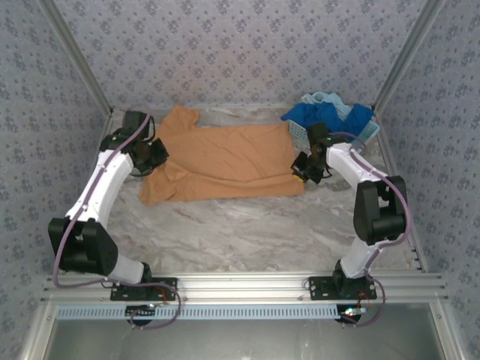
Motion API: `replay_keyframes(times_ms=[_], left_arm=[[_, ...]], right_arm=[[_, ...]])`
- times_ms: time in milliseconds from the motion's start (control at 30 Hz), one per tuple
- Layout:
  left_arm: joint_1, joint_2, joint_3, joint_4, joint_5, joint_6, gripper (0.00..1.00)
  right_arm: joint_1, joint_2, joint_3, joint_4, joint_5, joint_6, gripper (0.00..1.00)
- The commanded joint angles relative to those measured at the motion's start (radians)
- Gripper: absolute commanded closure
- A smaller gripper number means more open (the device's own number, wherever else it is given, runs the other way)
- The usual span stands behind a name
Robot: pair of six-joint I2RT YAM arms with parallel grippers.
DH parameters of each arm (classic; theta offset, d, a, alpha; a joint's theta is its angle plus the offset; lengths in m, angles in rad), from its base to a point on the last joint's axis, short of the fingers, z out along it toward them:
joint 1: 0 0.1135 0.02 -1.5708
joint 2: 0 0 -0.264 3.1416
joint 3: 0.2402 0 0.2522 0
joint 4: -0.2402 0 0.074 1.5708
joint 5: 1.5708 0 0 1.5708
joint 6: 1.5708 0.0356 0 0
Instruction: Fold and stack the t-shirts
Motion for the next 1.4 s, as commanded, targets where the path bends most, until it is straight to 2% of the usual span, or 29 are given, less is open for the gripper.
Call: replay_keyframes(times_ms=[0, 500, 833, 933, 1000, 1033, 1067, 1100, 1200, 1267, 1367], left_arm=[[0.022, 0.051, 0.064, 0.018, -0.003, 0.072, 1.00], [0.060, 0.212, 0.129, 0.037, 0.014, 0.116, 1.00], [0.082, 0.291, 0.180, 0.044, 0.025, 0.125, 1.00], [0.094, 0.331, 0.214, 0.042, 0.032, 0.130, 1.00], [0.105, 0.365, 0.253, 0.028, 0.049, 0.133, 1.00], [0.112, 0.387, 0.280, 0.016, 0.070, 0.136, 0.94], [0.117, 0.410, 0.311, 0.006, 0.095, 0.138, 0.80], [0.121, 0.425, 0.340, -0.003, 0.115, 0.143, 0.69], [0.120, 0.400, 0.368, -0.015, 0.101, 0.142, 0.47], [0.121, 0.337, 0.333, -0.025, 0.075, 0.121, 0.41], [0.133, 0.210, 0.191, -0.055, 0.052, 0.050, 0.43]], right_arm=[[-0.011, 0.050, 0.044, -0.039, 0.036, 0.039, 1.00], [-0.015, 0.203, 0.173, -0.015, 0.020, 0.016, 1.00], [-0.018, 0.256, 0.225, -0.037, 0.062, 0.006, 1.00], [-0.023, 0.267, 0.241, -0.028, 0.069, -0.001, 0.85], [-0.025, 0.278, 0.271, -0.038, 0.073, -0.024, 0.71], [-0.025, 0.283, 0.292, -0.049, 0.077, -0.040, 0.67], [-0.025, 0.285, 0.311, -0.066, 0.083, -0.054, 0.63], [-0.026, 0.282, 0.322, -0.073, 0.082, -0.069, 0.61], [-0.024, 0.240, 0.316, -0.077, 0.090, -0.108, 0.56], [-0.022, 0.191, 0.269, -0.055, 0.096, -0.120, 0.55], [-0.009, 0.105, 0.145, 0.013, 0.077, -0.124, 0.57]])
